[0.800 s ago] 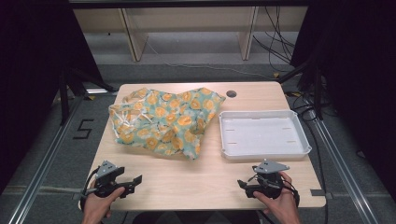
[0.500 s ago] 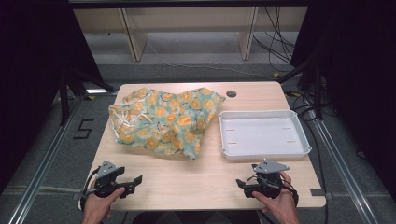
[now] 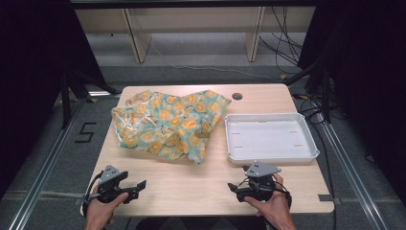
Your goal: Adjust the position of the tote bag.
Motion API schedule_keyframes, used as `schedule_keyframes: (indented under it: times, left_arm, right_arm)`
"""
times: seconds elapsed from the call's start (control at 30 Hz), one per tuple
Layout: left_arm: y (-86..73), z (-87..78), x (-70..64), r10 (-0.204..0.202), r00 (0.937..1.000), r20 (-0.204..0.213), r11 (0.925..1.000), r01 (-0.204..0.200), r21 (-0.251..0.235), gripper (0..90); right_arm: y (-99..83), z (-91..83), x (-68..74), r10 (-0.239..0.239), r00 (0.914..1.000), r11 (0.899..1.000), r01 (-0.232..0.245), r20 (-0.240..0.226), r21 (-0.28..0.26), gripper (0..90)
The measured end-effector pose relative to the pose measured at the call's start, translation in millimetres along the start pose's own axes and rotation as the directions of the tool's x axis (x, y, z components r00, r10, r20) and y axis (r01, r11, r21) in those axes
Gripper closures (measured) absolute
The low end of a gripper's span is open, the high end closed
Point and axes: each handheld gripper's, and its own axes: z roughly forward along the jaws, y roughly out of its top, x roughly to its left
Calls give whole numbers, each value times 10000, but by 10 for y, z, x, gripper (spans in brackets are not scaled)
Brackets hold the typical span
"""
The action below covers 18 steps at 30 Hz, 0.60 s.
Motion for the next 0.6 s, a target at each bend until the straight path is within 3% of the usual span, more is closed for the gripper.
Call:
schedule_keyframes:
  times: [0.27,0.4,0.6]
  left_arm:
    - [-7,3,2,11,10000,-77,10000,-11,0,154]
    - [-8,5,-3,-24,9999,-107,10000,24,7,154]
    - [-9,17,-8,-98,9999,-71,10000,98,-4,154]
  right_arm:
    - [335,282,170,-814,9953,9966,818,-528,68,215]
    - [459,422,225,-1191,9926,9928,1193,-238,58,204]
    - [610,608,262,-1261,9918,9920,1262,-216,51,196]
